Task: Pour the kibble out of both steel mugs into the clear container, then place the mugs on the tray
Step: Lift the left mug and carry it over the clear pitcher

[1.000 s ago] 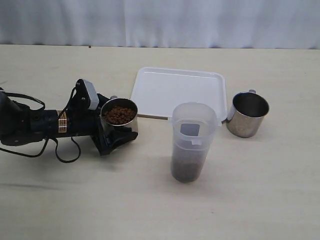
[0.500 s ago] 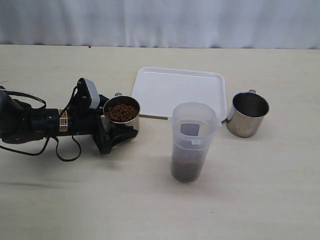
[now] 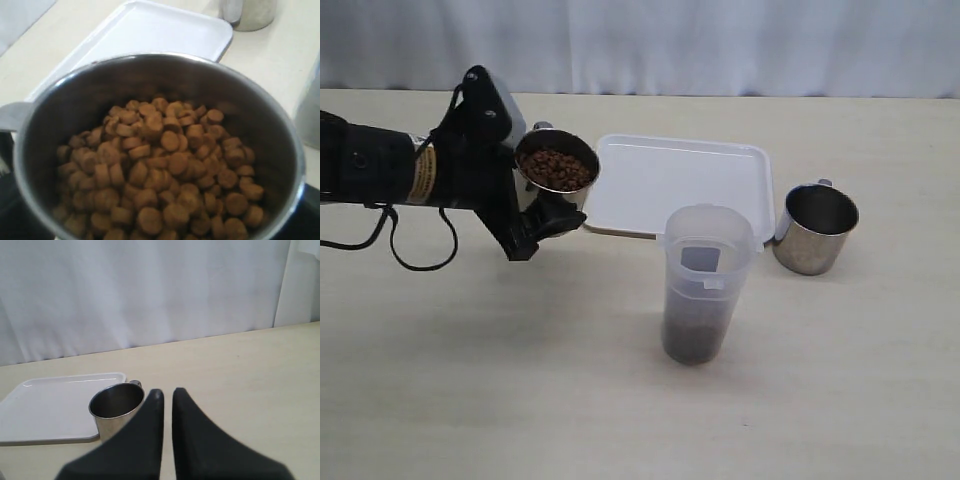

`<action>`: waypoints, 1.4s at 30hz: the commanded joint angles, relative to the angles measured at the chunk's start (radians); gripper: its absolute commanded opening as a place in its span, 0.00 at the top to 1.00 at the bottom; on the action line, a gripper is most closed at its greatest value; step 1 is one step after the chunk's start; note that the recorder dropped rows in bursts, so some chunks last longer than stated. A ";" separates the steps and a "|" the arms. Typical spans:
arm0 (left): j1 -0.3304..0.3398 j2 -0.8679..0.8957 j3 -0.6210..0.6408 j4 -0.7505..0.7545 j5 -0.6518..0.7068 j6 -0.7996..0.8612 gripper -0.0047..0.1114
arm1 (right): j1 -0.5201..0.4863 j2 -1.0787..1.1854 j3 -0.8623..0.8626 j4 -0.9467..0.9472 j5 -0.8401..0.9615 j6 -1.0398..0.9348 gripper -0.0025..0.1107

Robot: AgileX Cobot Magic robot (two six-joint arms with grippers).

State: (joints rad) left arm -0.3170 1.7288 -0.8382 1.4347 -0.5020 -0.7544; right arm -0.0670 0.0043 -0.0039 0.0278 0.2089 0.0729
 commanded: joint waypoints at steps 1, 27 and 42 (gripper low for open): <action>-0.185 -0.128 0.006 -0.063 0.273 -0.007 0.96 | -0.005 -0.004 0.004 0.002 0.003 -0.007 0.94; -0.568 -0.201 -0.065 0.004 0.748 -0.001 0.96 | -0.005 -0.004 0.004 0.002 0.003 -0.007 0.94; -0.671 -0.188 -0.072 0.051 0.923 -0.003 0.96 | -0.005 -0.004 0.004 0.002 0.003 -0.007 0.94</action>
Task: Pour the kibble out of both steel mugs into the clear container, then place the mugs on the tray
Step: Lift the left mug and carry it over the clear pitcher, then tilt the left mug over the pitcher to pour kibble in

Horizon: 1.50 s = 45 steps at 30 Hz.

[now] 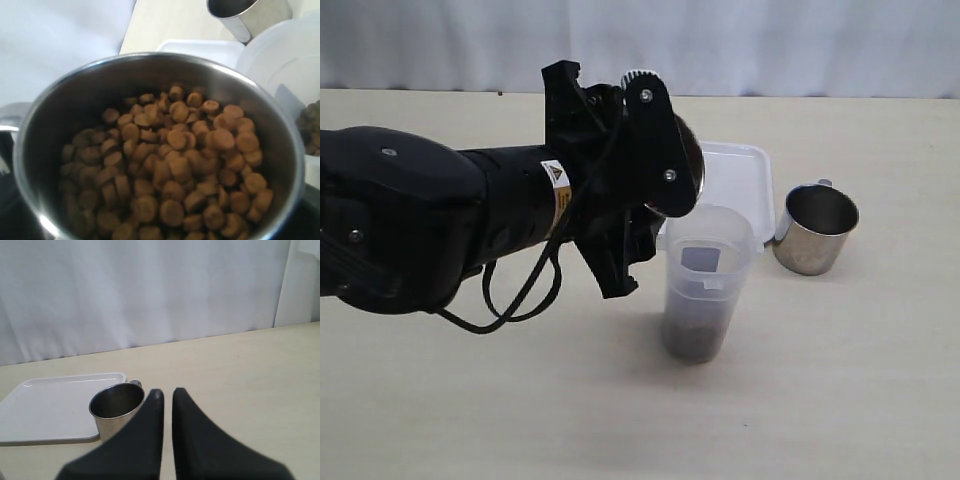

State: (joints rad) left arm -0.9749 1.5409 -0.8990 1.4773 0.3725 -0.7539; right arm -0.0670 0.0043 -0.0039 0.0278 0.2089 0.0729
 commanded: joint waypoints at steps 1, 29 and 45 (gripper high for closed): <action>-0.023 0.007 -0.011 0.012 0.065 -0.004 0.96 | -0.005 -0.004 0.004 0.002 0.003 -0.007 0.94; -0.154 0.086 -0.063 0.195 0.336 0.051 0.96 | -0.005 -0.004 0.004 0.002 0.003 -0.007 0.94; -0.152 0.089 -0.063 0.240 0.359 0.099 0.96 | -0.005 -0.004 0.004 0.002 0.003 -0.007 0.94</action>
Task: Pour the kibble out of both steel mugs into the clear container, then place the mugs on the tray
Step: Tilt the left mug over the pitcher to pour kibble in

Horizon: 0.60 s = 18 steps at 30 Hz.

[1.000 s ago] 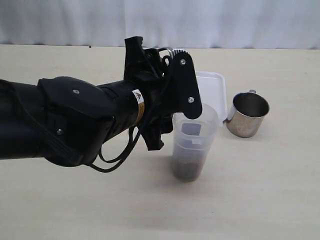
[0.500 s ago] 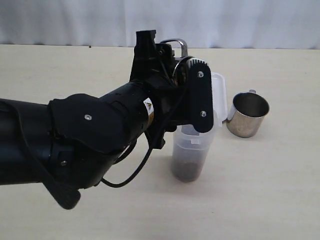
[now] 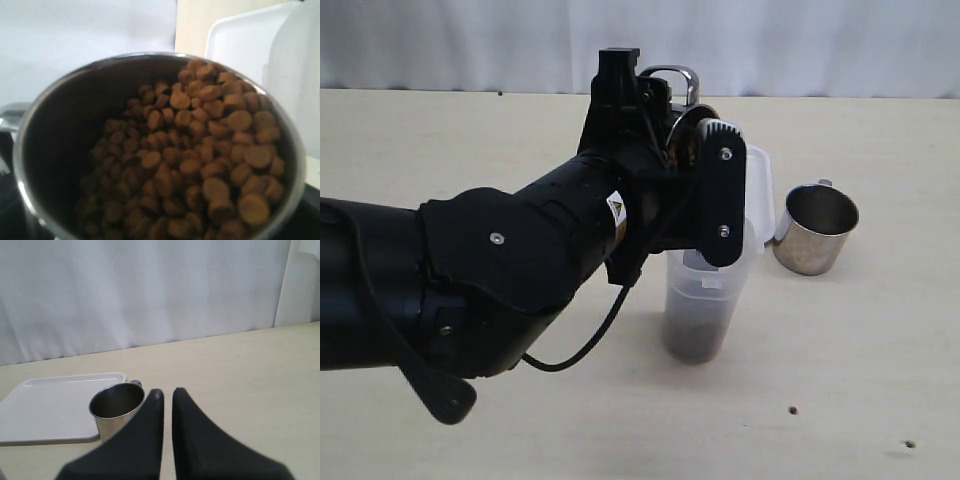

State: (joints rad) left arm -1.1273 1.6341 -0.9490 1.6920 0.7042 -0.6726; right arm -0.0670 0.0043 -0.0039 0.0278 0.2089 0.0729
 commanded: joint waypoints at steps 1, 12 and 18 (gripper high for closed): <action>0.000 -0.005 -0.013 0.025 0.027 0.025 0.96 | -0.005 -0.004 0.004 0.002 0.003 -0.007 0.94; 0.033 0.034 -0.013 0.052 0.005 0.025 0.96 | -0.005 -0.004 0.004 0.002 0.003 -0.007 0.94; 0.033 0.047 -0.013 0.052 -0.007 0.025 0.96 | -0.005 -0.004 0.004 0.002 0.003 -0.007 0.94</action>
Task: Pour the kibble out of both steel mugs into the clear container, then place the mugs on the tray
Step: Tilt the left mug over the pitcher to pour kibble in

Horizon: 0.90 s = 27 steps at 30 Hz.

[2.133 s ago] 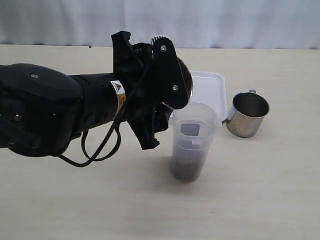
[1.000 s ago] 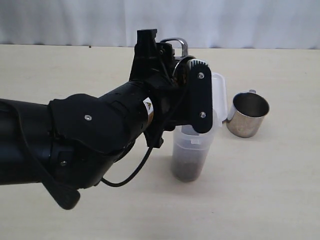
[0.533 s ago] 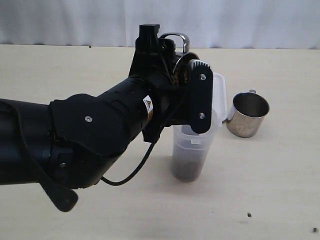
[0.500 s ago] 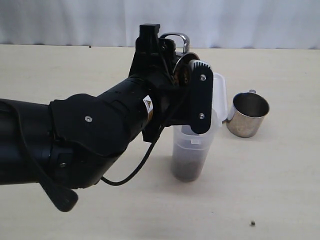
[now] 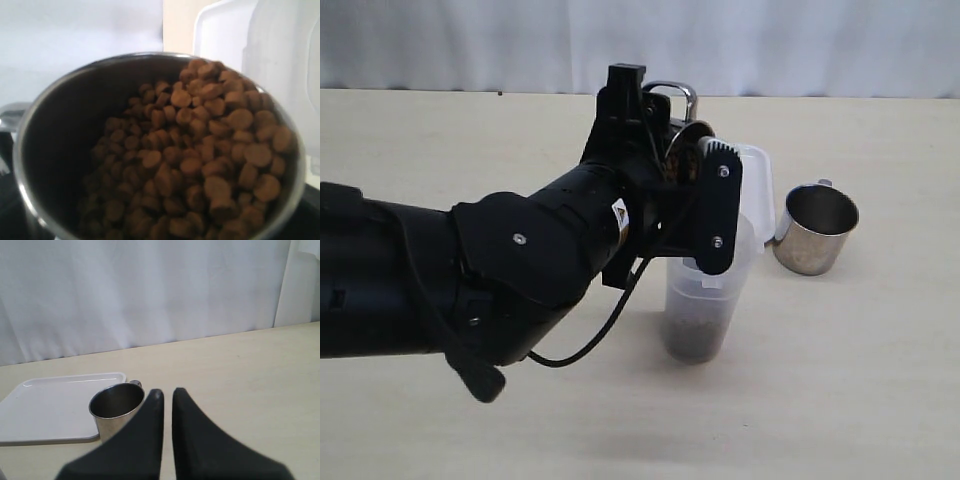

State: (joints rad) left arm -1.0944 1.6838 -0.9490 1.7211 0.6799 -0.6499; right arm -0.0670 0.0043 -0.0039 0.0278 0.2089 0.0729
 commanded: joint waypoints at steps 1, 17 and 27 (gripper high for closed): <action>0.001 -0.002 -0.013 0.023 0.017 0.003 0.96 | -0.005 -0.004 0.004 0.002 0.003 -0.007 0.94; 0.001 -0.002 -0.013 0.023 0.017 0.127 0.96 | -0.005 -0.004 0.004 0.002 0.003 -0.007 0.94; -0.012 -0.002 -0.024 0.023 0.017 0.260 0.96 | -0.005 -0.004 0.004 0.002 0.003 -0.007 0.94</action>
State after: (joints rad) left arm -1.1032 1.6863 -0.9596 1.7253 0.6715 -0.4177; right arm -0.0670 0.0043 -0.0039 0.0278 0.2089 0.0729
